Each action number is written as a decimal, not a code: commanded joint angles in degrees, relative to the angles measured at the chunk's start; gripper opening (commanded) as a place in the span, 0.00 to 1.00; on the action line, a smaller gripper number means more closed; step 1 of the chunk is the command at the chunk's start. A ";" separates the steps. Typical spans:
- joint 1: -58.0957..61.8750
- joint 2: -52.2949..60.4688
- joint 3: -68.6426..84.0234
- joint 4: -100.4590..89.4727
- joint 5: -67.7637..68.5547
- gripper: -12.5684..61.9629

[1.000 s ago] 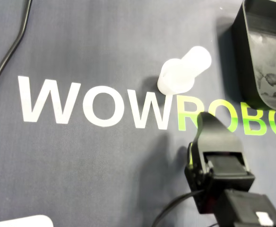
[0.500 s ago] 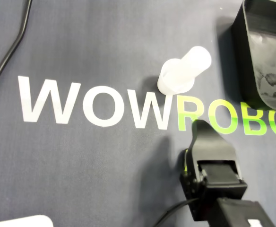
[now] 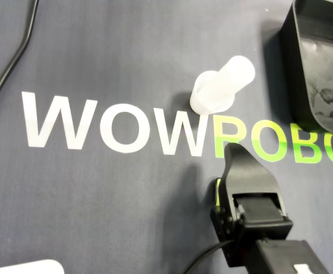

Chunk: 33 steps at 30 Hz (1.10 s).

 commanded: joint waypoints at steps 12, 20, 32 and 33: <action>-0.53 4.39 2.64 -0.26 0.79 0.62; 0.35 4.48 2.64 -0.18 0.79 0.62; 2.99 4.48 2.64 -0.09 0.88 0.63; 2.99 4.48 2.64 -0.09 0.88 0.63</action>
